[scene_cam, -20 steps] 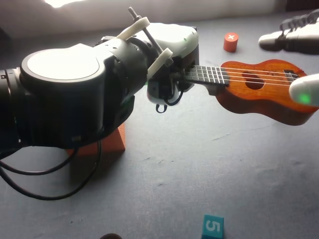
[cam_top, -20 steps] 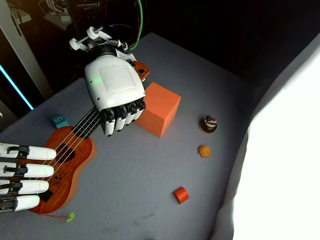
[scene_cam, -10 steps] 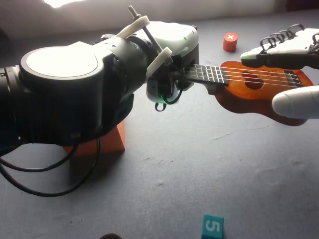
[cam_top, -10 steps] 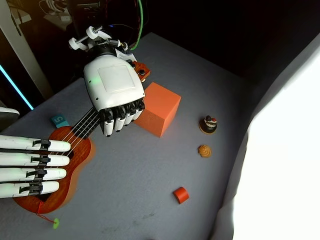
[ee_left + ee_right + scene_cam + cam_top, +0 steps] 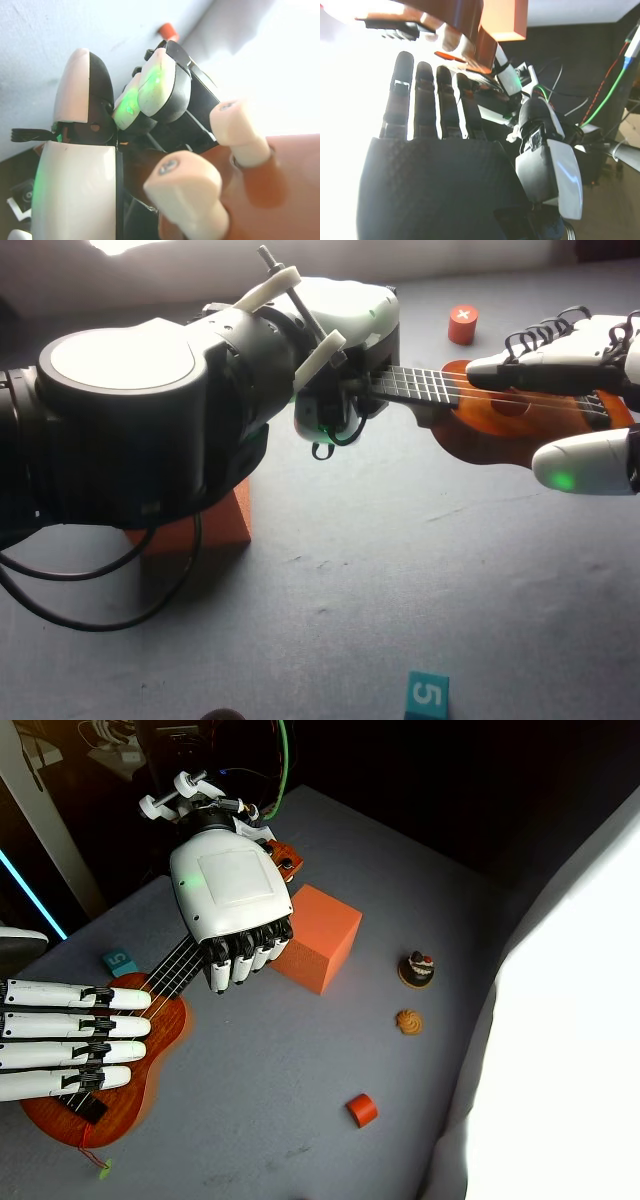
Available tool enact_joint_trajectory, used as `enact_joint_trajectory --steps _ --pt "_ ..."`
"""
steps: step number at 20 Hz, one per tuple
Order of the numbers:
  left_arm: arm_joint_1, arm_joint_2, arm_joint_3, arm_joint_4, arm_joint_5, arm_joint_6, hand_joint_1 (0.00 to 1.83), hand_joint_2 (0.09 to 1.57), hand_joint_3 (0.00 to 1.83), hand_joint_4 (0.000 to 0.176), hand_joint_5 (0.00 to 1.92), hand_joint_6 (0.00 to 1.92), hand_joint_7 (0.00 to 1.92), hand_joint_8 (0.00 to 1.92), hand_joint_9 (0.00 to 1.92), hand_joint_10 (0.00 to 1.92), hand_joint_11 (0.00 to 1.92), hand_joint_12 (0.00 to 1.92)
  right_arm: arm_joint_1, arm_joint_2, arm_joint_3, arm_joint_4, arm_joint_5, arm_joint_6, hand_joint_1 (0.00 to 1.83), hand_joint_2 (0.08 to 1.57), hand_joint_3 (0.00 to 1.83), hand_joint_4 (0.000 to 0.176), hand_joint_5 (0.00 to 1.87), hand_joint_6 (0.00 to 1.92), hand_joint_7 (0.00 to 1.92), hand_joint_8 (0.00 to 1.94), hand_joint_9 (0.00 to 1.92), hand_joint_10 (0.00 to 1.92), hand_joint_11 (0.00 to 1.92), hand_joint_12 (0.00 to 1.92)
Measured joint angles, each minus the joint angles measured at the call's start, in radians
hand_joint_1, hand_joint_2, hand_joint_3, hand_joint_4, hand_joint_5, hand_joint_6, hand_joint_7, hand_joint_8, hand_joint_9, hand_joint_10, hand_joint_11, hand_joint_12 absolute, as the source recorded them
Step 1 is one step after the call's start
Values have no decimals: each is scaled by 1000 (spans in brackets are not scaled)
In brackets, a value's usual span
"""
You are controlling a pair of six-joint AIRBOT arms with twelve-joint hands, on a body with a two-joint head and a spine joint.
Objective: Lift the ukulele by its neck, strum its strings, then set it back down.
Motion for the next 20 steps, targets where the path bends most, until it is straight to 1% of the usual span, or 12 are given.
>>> enact_joint_trajectory --steps 1,3,4,5,7,9,10,12,14,16,18,20 --pt "0 0 0 -1 0 0 1460 1214 0 0 1263 1921 1350 1921 1446 1921 1490 1921 0 0 0 0 1 14 0 1302 0 0 143 15 170 5 153 13 0 668" --pt "0 0 0 0 0 1 1452 1200 0 0 1264 1921 1354 1921 1445 1921 1490 1921 0 0 -4 2 -2 34 0 1301 0 0 138 13 167 2 154 12 0 674" --pt "0 0 0 0 0 2 1464 1200 0 0 1270 1921 1356 1921 1454 1921 1504 1921 0 1 -8 3 -8 47 0 1308 1 0 134 10 169 1 149 9 0 609" --pt "0 0 0 0 -1 6 1488 1202 0 0 1275 1921 1365 1921 1453 1921 1492 1921 0 2 -13 3 -15 66 0 1306 0 0 137 10 172 2 158 13 0 597" --pt "-2 0 0 -1 -1 6 1497 1204 0 0 1266 1921 1353 1921 1436 1921 1478 1921 0 8 -24 4 -22 71 0 1302 0 0 131 6 169 0 158 12 0 623" --pt "-3 0 0 -2 -1 12 1453 1215 4 0 1254 1921 1329 1921 1419 1921 1459 1921 0 24 -44 4 -24 72 0 1304 0 0 132 5 160 0 148 6 0 634" --pt "-3 0 0 -3 -1 12 1476 1211 1 0 1251 1921 1329 1921 1432 1921 1483 1921 0 34 -55 3 -26 72 0 1301 0 0 144 9 170 3 162 11 0 671" --pt "-3 0 0 -3 -1 12 1455 1219 3 0 1251 1921 1313 1921 1423 1921 1485 1921 9 49 -72 -1 -32 73 0 1302 0 0 145 9 172 3 163 11 0 682" --pt "-4 0 0 -1 -1 12 1500 1210 0 0 1265 1921 1328 1921 1427 1921 1484 1921 21 59 -81 -1 -40 81 0 1303 0 0 132 3 171 2 163 11 0 682" --pt "-4 0 0 0 -1 12 1494 1210 0 0 1264 1921 1325 1921 1424 1921 1478 1921 26 70 -85 -4 -45 90 0 1302 0 0 143 7 183 4 173 14 0 719" --pt "-4 0 0 -1 -1 13 1478 1201 0 0 1273 1921 1340 1921 1425 1921 1474 1921 36 80 -84 -4 -59 100 0 1301 0 0 130 1 169 1 156 5 0 651" --pt "-4 0 0 0 -1 17 1477 1209 0 0 1263 1921 1350 1921 1430 1921 1473 1921 53 90 -87 -2 -72 120 0 1300 0 0 134 2 168 0 170 10 0 690"
